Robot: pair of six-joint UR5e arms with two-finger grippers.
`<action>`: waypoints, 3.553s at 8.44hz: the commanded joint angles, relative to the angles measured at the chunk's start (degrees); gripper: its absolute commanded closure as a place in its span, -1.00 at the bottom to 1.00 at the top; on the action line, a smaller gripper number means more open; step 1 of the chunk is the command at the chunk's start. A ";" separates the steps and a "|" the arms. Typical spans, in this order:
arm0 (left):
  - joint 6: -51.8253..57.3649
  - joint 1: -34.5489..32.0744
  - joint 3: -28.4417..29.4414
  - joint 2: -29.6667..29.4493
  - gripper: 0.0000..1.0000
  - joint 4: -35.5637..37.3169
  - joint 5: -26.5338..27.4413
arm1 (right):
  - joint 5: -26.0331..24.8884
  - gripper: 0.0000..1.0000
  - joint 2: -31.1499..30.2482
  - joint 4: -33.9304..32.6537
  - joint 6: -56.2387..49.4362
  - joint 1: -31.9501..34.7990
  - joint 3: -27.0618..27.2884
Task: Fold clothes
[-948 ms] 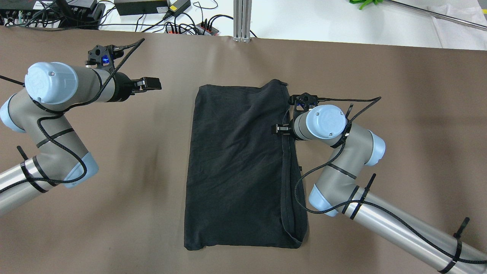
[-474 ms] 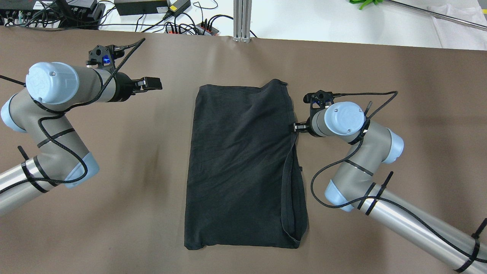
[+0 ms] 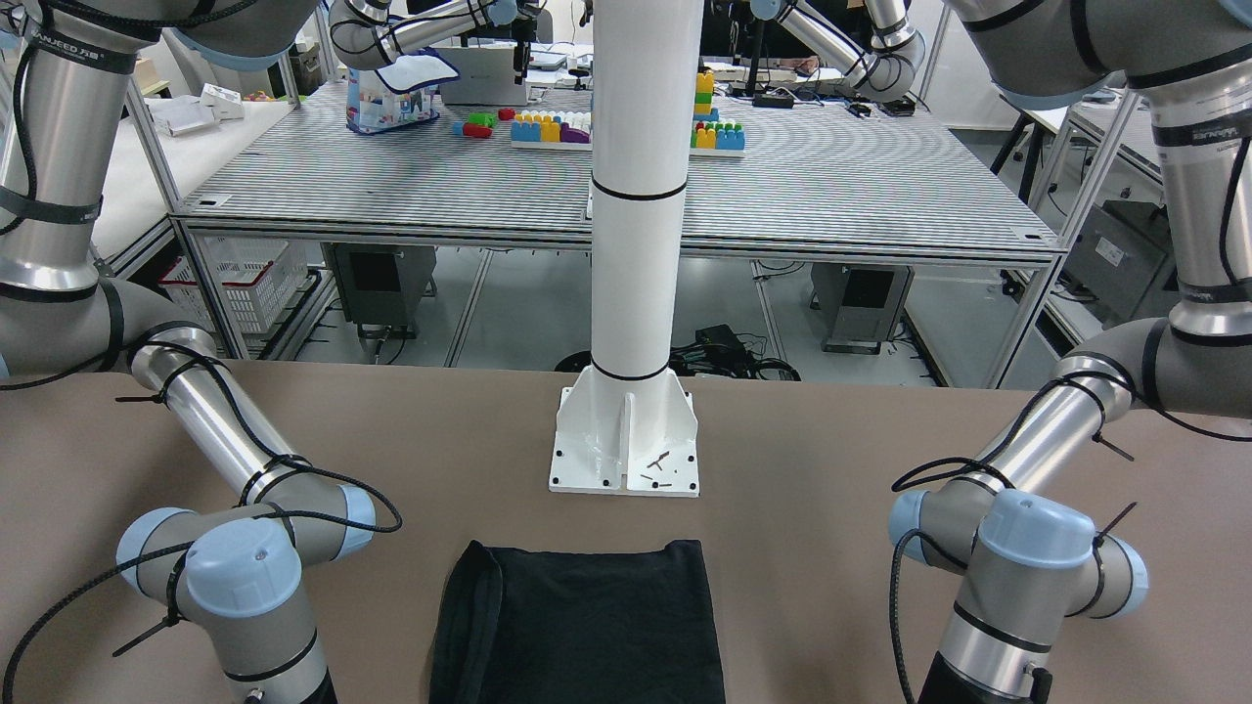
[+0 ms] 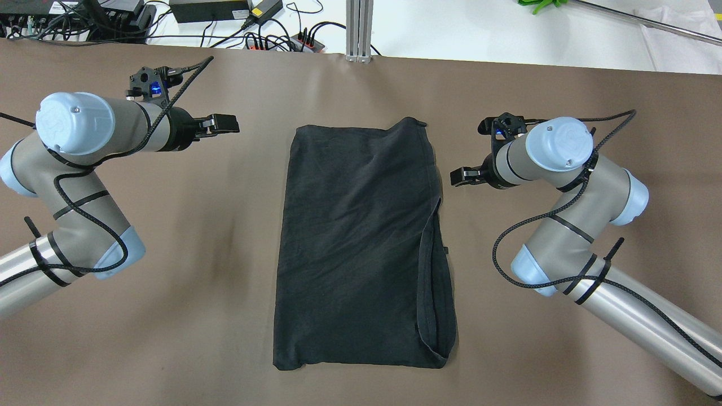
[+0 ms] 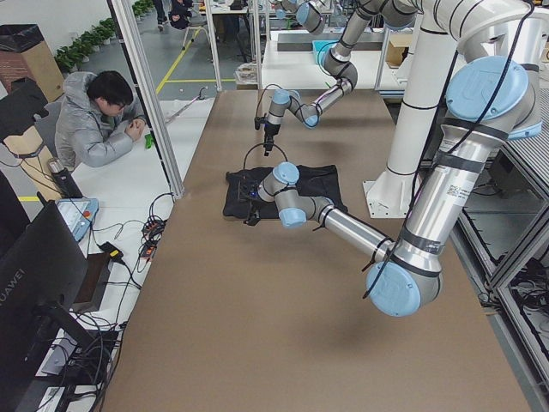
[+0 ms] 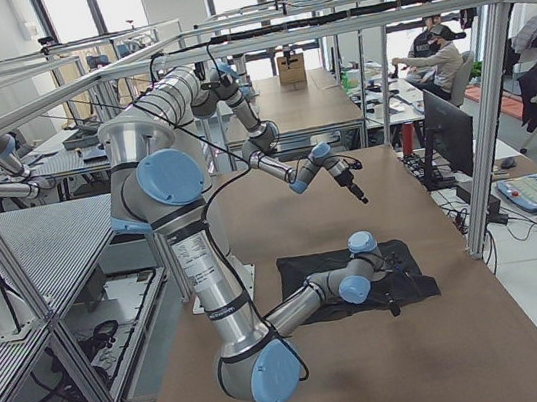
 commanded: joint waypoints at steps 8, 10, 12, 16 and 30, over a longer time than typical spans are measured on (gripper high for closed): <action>-0.01 0.17 0.16 -0.17 -1.00 0.03 0.00 | -11.86 -0.89 -0.79 -3.81 11.93 -13.31 3.61; -0.01 0.17 0.16 -0.17 -1.00 -0.05 0.00 | -11.50 -0.89 -2.72 -3.55 10.28 -12.78 3.96; -0.01 0.17 0.16 -0.08 -1.00 -0.05 0.00 | -11.42 -0.89 -4.48 -3.20 6.24 -11.65 4.13; 0.16 0.17 0.25 -0.08 -1.00 -0.05 0.00 | -3.08 -0.89 -9.49 -3.46 -0.02 -6.10 11.42; 0.16 0.17 0.25 -0.17 -1.00 -0.05 0.09 | -14.84 -0.89 -15.91 -5.39 15.54 -21.57 19.34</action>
